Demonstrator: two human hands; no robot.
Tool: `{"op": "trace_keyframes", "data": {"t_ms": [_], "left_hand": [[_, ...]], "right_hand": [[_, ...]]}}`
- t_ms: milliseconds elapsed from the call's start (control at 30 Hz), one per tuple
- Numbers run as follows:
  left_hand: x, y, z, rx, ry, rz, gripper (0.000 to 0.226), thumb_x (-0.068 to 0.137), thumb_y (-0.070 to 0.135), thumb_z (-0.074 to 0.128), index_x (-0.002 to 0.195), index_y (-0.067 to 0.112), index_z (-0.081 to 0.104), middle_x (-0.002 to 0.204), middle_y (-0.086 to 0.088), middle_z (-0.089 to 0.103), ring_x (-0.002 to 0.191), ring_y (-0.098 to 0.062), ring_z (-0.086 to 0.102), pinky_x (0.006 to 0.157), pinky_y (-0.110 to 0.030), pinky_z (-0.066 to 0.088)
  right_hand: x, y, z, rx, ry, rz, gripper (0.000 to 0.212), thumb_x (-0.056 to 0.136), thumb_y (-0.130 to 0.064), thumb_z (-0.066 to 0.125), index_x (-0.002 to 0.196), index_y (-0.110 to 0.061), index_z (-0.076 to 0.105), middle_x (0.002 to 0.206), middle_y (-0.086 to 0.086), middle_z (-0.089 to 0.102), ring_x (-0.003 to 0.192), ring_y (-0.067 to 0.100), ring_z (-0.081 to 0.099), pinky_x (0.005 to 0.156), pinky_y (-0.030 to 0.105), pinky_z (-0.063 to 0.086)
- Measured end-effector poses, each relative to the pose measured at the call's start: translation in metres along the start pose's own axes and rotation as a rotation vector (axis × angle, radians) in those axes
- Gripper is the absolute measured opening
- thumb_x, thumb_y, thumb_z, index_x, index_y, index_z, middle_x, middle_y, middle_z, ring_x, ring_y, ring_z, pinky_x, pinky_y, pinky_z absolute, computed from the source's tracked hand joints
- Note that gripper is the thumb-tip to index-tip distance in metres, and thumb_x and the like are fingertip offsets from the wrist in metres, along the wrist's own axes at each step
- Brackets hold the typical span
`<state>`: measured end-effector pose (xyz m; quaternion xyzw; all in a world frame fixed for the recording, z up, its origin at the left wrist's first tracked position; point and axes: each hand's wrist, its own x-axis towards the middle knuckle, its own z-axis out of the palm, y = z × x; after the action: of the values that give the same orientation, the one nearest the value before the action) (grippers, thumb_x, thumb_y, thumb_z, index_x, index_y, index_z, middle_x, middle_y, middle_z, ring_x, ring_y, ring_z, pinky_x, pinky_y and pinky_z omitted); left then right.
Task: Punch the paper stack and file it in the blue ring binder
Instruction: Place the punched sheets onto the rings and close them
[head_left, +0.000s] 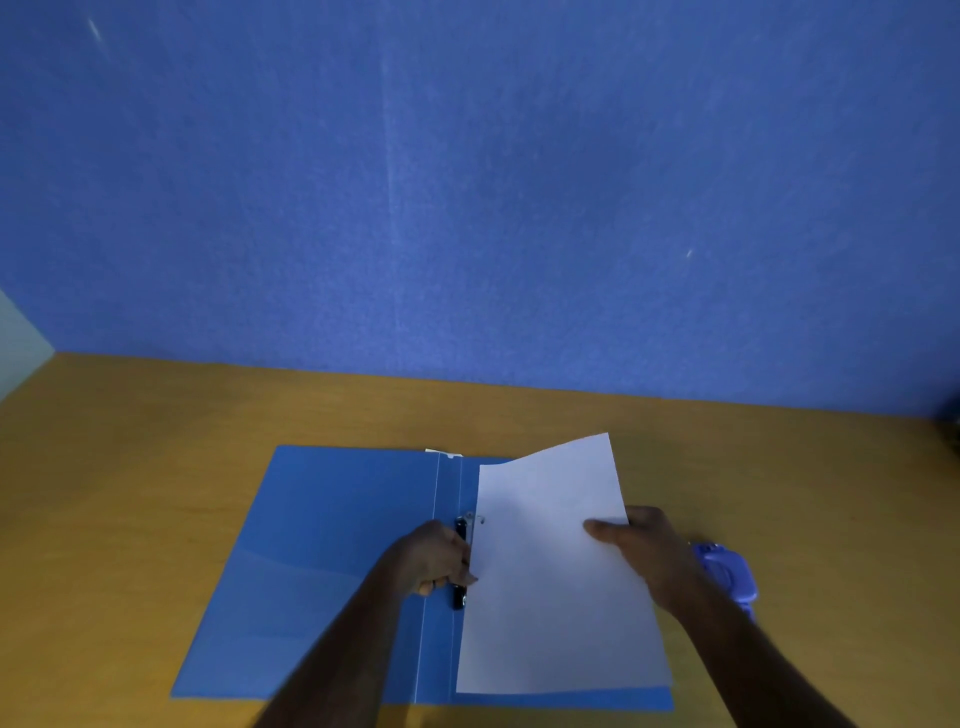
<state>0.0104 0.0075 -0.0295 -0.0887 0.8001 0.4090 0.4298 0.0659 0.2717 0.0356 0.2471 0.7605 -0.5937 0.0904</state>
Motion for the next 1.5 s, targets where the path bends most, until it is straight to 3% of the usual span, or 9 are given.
{"op": "trace_keyframes", "data": {"t_ms": [233,600,733,867,967,1100,1233,1367,1500], "left_hand": [[-0.001,0.002,0.005,0.014,0.006,0.015,0.030,0.076,0.007,0.080,0.104,0.009,0.071,0.083,-0.004,0.066,0.064,-0.012,0.050,0.050,-0.021,0.036],[-0.002,0.004,0.006,0.074,0.124,0.079,0.023,0.073,0.014,0.079,0.090,-0.001,0.075,0.078,-0.009,0.074,0.049,-0.012,0.057,0.047,-0.020,0.040],[0.004,0.005,0.009,0.097,0.279,0.136,0.027,0.071,0.025,0.080,0.080,0.001,0.073,0.072,-0.007,0.077,0.065,-0.017,0.074,0.063,-0.032,0.063],[0.009,0.001,0.012,0.159,0.387,0.128,0.038,0.059,0.043,0.079,0.081,0.014,0.068,0.077,-0.001,0.075,0.074,-0.019,0.073,0.074,-0.035,0.062],[0.007,0.003,0.016,0.167,0.425,0.130,0.035,0.062,0.042,0.079,0.083,0.017,0.067,0.084,0.000,0.074,0.082,-0.019,0.071,0.077,-0.030,0.058],[0.006,0.002,0.018,0.149,0.457,0.120,0.032,0.064,0.038,0.083,0.082,0.017,0.067,0.086,0.000,0.073,0.084,-0.018,0.070,0.076,-0.029,0.057],[0.009,-0.001,0.017,0.153,0.460,0.120,0.040,0.061,0.040,0.084,0.086,0.014,0.067,0.086,-0.002,0.074,0.083,-0.020,0.071,0.075,-0.032,0.059],[0.012,-0.004,0.018,0.149,0.462,0.130,0.038,0.059,0.040,0.085,0.079,0.015,0.065,0.082,-0.004,0.074,0.079,-0.022,0.072,0.075,-0.037,0.061],[0.014,-0.006,0.018,0.149,0.469,0.135,0.037,0.060,0.040,0.086,0.078,0.016,0.064,0.081,-0.002,0.073,0.080,-0.019,0.071,0.075,-0.034,0.060]], "right_hand": [[0.003,0.002,-0.001,-0.028,0.005,-0.004,0.010,0.084,-0.009,0.074,0.091,-0.002,0.076,0.085,0.012,0.079,0.073,0.026,0.076,0.060,0.027,0.056],[0.020,0.014,-0.005,-0.096,0.032,-0.014,0.011,0.081,-0.008,0.076,0.089,-0.001,0.077,0.082,0.012,0.079,0.078,0.031,0.076,0.071,0.037,0.058],[0.030,0.032,-0.006,-0.210,0.054,0.014,0.013,0.077,-0.014,0.079,0.084,-0.003,0.078,0.078,0.010,0.078,0.075,0.029,0.076,0.070,0.041,0.059],[0.040,0.054,-0.003,-0.342,0.114,0.090,0.023,0.069,-0.021,0.085,0.082,-0.004,0.077,0.076,0.008,0.077,0.072,0.026,0.075,0.066,0.038,0.060],[0.041,0.065,0.002,-0.456,0.139,0.124,0.024,0.071,-0.027,0.084,0.082,-0.007,0.076,0.078,0.008,0.076,0.073,0.024,0.072,0.068,0.035,0.058],[0.038,0.070,0.007,-0.602,0.163,0.128,0.032,0.076,-0.035,0.080,0.094,-0.009,0.075,0.071,-0.002,0.065,0.062,0.010,0.058,0.050,0.022,0.041],[0.040,0.070,0.005,-0.792,0.171,0.151,0.051,0.077,-0.052,0.074,0.104,-0.010,0.066,0.102,0.008,0.068,0.088,0.023,0.061,0.064,0.024,0.038],[0.041,0.073,0.001,-0.843,0.169,0.124,0.049,0.077,-0.058,0.072,0.095,-0.013,0.063,0.093,0.006,0.063,0.081,0.021,0.055,0.066,0.027,0.036],[0.045,0.080,-0.001,-0.843,0.188,0.115,0.055,0.071,-0.063,0.073,0.091,-0.014,0.060,0.104,0.009,0.069,0.097,0.027,0.065,0.068,0.027,0.037]]}}
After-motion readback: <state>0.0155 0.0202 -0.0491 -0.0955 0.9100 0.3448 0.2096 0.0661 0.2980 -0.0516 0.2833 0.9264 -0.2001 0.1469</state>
